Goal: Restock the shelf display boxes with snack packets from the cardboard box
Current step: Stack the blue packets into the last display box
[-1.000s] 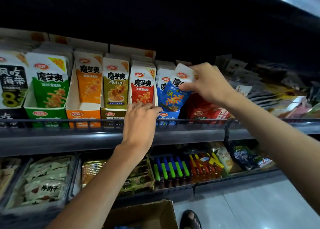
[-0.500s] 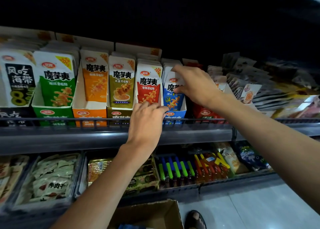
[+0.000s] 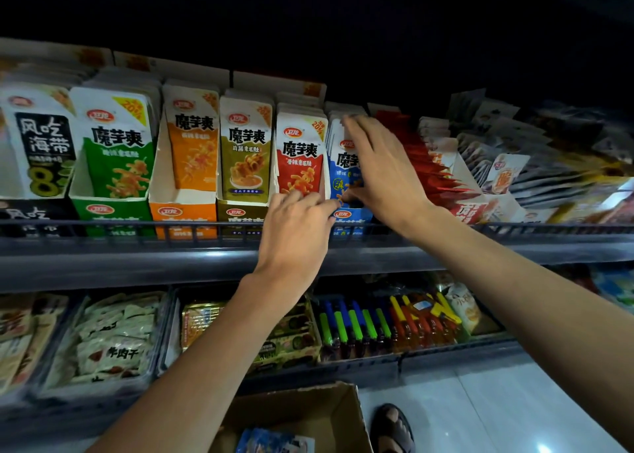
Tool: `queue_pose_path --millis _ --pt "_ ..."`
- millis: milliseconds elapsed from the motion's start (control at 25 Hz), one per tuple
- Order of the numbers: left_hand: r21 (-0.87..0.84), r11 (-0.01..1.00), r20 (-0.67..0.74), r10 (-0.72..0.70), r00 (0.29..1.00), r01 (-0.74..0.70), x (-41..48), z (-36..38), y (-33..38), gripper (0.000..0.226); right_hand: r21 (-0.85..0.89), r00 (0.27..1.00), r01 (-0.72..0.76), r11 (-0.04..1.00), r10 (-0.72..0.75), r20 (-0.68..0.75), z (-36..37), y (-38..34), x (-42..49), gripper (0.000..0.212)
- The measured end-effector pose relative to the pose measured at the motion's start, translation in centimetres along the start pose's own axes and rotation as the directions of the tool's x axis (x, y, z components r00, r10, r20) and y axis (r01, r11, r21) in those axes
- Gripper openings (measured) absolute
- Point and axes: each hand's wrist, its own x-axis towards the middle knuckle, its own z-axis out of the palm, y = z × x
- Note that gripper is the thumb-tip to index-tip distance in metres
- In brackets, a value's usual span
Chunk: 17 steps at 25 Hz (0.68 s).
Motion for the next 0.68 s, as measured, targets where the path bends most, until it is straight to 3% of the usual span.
queue_pose_path --millis 160,280,520,600,680 --pt "0.01 1.0 0.05 0.02 0.999 -0.02 -0.3 -0.4 0.0 0.031 -0.032 1.0 0.008 0.999 -0.007 0.022 -0.7 -0.1 0.1 0.117" --pt "0.019 1.0 0.087 0.01 0.996 -0.012 -0.6 -0.9 0.1 0.04 -0.019 0.999 0.019 1.0 -0.02 -0.045 -1.6 -0.1 -0.9 0.111" --pt "-0.026 0.998 -0.037 0.055 0.998 -0.056 -3.0 -3.4 0.1 0.032 0.084 0.963 0.122 0.989 -0.098 -0.252 -4.3 -2.0 -5.8 0.064" --pt "-0.098 0.993 0.068 0.066 0.995 -0.059 -4.5 -4.2 -0.8 0.027 0.179 0.975 0.15 0.972 -0.115 -0.192 -3.8 -2.5 -8.5 0.049" --pt "-0.157 0.986 0.321 0.004 0.947 0.049 -6.7 -4.4 -1.8 0.025 0.256 0.986 0.165 0.953 -0.16 -0.039 -1.7 -3.2 -11.8 0.033"
